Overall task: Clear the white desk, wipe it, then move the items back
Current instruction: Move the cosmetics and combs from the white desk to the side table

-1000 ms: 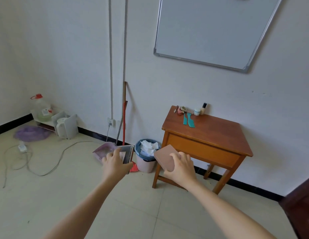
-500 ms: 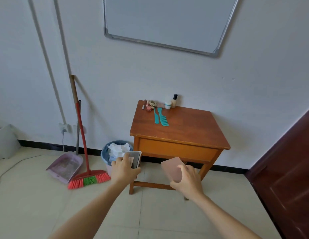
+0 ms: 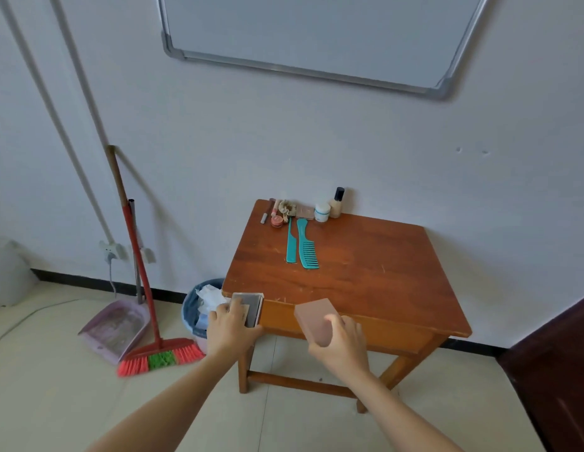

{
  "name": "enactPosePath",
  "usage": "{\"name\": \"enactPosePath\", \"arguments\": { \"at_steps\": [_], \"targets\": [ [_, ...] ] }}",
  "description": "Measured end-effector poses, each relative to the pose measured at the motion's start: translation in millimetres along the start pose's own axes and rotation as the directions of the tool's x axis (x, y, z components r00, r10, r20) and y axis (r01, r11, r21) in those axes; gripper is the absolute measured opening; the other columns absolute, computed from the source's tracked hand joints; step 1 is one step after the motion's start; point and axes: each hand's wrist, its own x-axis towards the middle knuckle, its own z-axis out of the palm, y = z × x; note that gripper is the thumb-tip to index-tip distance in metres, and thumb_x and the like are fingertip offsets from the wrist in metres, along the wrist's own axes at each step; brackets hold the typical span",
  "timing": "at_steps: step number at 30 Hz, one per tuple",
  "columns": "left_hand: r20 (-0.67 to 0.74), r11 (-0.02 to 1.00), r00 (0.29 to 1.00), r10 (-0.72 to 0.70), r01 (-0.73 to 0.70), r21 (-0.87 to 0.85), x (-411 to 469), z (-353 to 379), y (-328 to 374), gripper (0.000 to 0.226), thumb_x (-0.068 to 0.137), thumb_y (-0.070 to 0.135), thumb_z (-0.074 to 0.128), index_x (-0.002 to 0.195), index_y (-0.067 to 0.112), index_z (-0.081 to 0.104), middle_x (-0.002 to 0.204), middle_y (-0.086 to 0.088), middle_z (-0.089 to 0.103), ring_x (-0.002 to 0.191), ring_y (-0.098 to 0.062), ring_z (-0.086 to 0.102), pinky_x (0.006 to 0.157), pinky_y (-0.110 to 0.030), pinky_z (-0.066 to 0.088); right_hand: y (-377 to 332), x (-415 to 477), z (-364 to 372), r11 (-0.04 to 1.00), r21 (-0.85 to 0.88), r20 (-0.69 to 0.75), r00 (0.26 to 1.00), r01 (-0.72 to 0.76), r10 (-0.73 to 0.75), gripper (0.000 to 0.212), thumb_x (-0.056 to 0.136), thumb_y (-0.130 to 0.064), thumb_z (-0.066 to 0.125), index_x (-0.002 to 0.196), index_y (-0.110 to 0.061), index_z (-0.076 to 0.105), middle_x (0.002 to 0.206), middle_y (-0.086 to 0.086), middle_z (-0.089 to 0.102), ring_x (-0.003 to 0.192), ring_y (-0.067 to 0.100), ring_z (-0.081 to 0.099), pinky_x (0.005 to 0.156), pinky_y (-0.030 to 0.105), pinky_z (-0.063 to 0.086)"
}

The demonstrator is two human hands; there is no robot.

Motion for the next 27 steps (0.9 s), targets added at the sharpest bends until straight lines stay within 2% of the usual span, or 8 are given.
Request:
{"name": "enactPosePath", "arguments": {
  "at_steps": [6, 11, 17, 22, 27],
  "targets": [
    [-0.019, 0.999, 1.000, -0.018, 0.018, 0.035, 64, 18, 0, 0.062, 0.076, 0.038, 0.061, 0.128, 0.024, 0.032, 0.129, -0.010, 0.042, 0.119, -0.029, 0.034, 0.093, -0.041, 0.042, -2, 53, 16, 1.000, 0.000, 0.012, 1.000, -0.025, 0.025, 0.058, 0.071, -0.052, 0.062, 0.120, -0.028, 0.040, 0.121, -0.005, 0.043, 0.099, 0.008, 0.029, 0.078, 0.020, 0.035],
    [-0.003, 1.000, 1.000, 0.001, -0.001, 0.026, 142, 27, 15, 0.062, 0.076, 0.045, 0.060, 0.128, 0.025, 0.032, 0.133, -0.008, 0.041, 0.121, -0.028, 0.035, 0.098, -0.043, 0.042, -15, 118, 23, 0.995, 0.014, -0.013, 0.995, -0.099, 0.099, 0.057, 0.073, -0.054, 0.062, 0.120, -0.031, 0.037, 0.124, -0.007, 0.040, 0.106, 0.009, 0.031, 0.088, 0.023, 0.038],
    [0.073, 0.990, 0.990, 0.121, -0.125, 0.064, 212, 44, 61, 0.064, 0.076, 0.047, 0.062, 0.128, 0.025, 0.032, 0.135, -0.006, 0.039, 0.122, -0.024, 0.035, 0.098, -0.038, 0.041, -21, 187, 16, 0.971, -0.019, -0.074, 0.969, -0.237, 0.235, 0.057, 0.075, -0.053, 0.062, 0.122, -0.030, 0.038, 0.128, -0.005, 0.040, 0.113, 0.013, 0.035, 0.093, 0.025, 0.038],
    [0.181, 0.971, 0.960, 0.213, -0.228, 0.067, 236, 70, 110, 0.066, 0.076, 0.045, 0.063, 0.130, 0.022, 0.031, 0.134, -0.007, 0.039, 0.120, -0.024, 0.037, 0.095, -0.035, 0.042, 13, 200, 3, 0.927, -0.087, -0.111, 0.929, -0.364, 0.354, 0.057, 0.076, -0.049, 0.060, 0.125, -0.027, 0.040, 0.132, 0.000, 0.040, 0.117, 0.018, 0.037, 0.094, 0.026, 0.036],
    [0.199, 0.959, 0.949, 0.244, -0.267, 0.097, 250, 97, 157, 0.066, 0.078, 0.045, 0.059, 0.132, 0.019, 0.032, 0.134, -0.011, 0.038, 0.119, -0.027, 0.036, 0.096, -0.036, 0.039, 43, 218, -11, 0.909, -0.083, -0.135, 0.908, -0.409, 0.397, 0.058, 0.076, -0.048, 0.061, 0.125, -0.025, 0.040, 0.132, 0.002, 0.040, 0.118, 0.020, 0.037, 0.096, 0.028, 0.036]
  ]
}}
